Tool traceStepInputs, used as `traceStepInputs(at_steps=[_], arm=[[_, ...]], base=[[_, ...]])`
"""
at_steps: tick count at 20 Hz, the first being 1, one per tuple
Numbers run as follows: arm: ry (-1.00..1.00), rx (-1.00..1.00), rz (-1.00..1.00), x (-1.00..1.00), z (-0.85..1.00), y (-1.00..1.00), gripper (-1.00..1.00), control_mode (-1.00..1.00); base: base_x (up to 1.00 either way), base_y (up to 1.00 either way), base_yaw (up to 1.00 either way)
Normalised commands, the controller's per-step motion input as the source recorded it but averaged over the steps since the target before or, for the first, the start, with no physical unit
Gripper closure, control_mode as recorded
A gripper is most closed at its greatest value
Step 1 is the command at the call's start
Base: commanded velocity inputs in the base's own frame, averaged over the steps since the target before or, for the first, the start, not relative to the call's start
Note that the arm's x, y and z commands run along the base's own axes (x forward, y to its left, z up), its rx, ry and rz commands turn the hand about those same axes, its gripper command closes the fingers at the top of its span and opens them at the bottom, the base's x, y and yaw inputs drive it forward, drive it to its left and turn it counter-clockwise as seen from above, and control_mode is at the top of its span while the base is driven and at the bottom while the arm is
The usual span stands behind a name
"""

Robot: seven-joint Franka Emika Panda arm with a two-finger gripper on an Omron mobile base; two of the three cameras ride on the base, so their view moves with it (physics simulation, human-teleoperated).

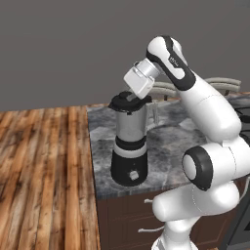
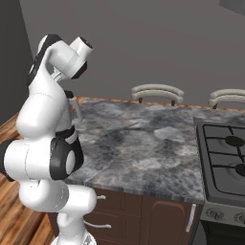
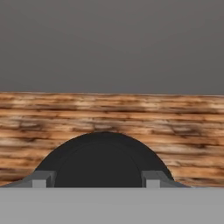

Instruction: Close the lid blender by securely placing the lid on top.

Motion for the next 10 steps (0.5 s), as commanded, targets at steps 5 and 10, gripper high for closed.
traceStepInputs(at_steps=[5,10], arm=[[0.0,0.06,0.0,-0.03,-0.11,-0.23,1.0,-1.0],[0.0,0.07,-0.01,-0.23,0.0,-0.48,1.0,-1.0]], base=[[0.0,0.0,0.0],[0.0,0.0,0.0]])
